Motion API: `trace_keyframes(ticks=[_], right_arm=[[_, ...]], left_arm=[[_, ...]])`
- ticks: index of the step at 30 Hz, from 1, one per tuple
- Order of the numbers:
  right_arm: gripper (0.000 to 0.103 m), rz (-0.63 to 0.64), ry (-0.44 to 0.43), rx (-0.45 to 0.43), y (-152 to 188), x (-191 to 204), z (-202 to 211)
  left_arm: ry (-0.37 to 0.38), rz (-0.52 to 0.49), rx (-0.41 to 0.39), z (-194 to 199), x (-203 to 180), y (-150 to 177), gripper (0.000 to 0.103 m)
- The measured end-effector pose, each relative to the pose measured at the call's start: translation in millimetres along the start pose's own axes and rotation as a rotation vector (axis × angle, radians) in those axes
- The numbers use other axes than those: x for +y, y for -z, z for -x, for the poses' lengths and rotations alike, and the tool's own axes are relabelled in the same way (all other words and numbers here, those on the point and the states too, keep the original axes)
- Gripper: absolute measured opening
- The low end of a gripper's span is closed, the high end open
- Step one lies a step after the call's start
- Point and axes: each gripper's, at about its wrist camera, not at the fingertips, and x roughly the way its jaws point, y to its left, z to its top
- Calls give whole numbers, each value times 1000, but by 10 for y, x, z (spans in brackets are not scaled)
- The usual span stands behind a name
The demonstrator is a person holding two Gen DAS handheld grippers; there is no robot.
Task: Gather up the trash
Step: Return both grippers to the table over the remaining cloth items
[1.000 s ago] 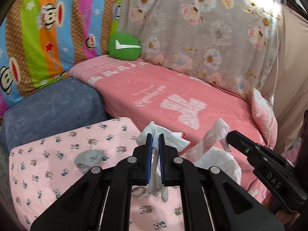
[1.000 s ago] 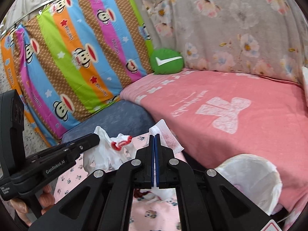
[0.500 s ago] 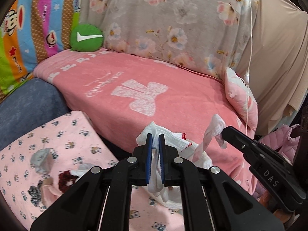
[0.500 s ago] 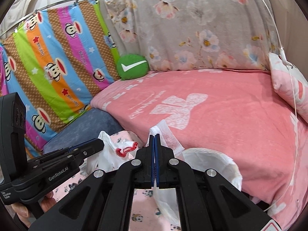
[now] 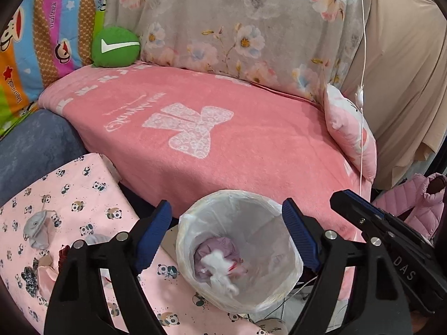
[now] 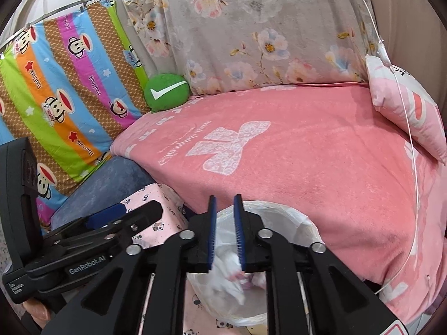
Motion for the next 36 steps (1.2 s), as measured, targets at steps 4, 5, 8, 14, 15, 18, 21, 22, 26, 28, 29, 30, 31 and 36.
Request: trace_keyframes(ticks=[4, 5, 8, 14, 15, 18, 21, 22, 26, 28, 29, 30, 31, 36], right_arm=[[28, -16, -3, -2, 40, -37, 21], [29, -15, -2, -2, 46, -35, 28], [32, -8, -1, -5, 77, -7, 50], [37, 7, -4, -6, 120, 73, 63], [39, 9, -6, -5, 132, 94, 64], [42, 19, -11, -1, 165, 165, 62], [44, 33, -22, 7, 203, 259, 53], [44, 39, -25, 10, 215, 292, 48], [45, 66, -43, 25, 273, 456, 3], [47, 82, -58, 36, 317, 573, -30], [47, 87, -62, 39, 337, 610, -37], [48, 98, -70, 47, 367, 687, -59], [48, 105, -76, 52, 392, 739, -75], [48, 153, -115, 88, 529, 1099, -188]], left_arm=[[-41, 4, -3, -5, 28, -8, 77], [-49, 6, -4, -4, 40, -5, 77], [-70, 14, -11, 20, 85, 13, 77], [-110, 24, -25, 102, 177, 60, 77], [-115, 27, -28, 119, 195, 68, 77], [-131, 43, -31, 176, 282, 104, 77], [-143, 71, -34, 240, 394, 156, 77], [-151, 78, -34, 261, 435, 177, 77], [-200, 93, -25, 320, 611, 268, 81], [-220, 110, -22, 364, 730, 330, 81], [-229, 120, -19, 383, 793, 355, 81], [-238, 134, -17, 405, 865, 384, 81], [-246, 151, -16, 433, 948, 415, 81], [-302, 215, -9, 569, 1355, 589, 81]])
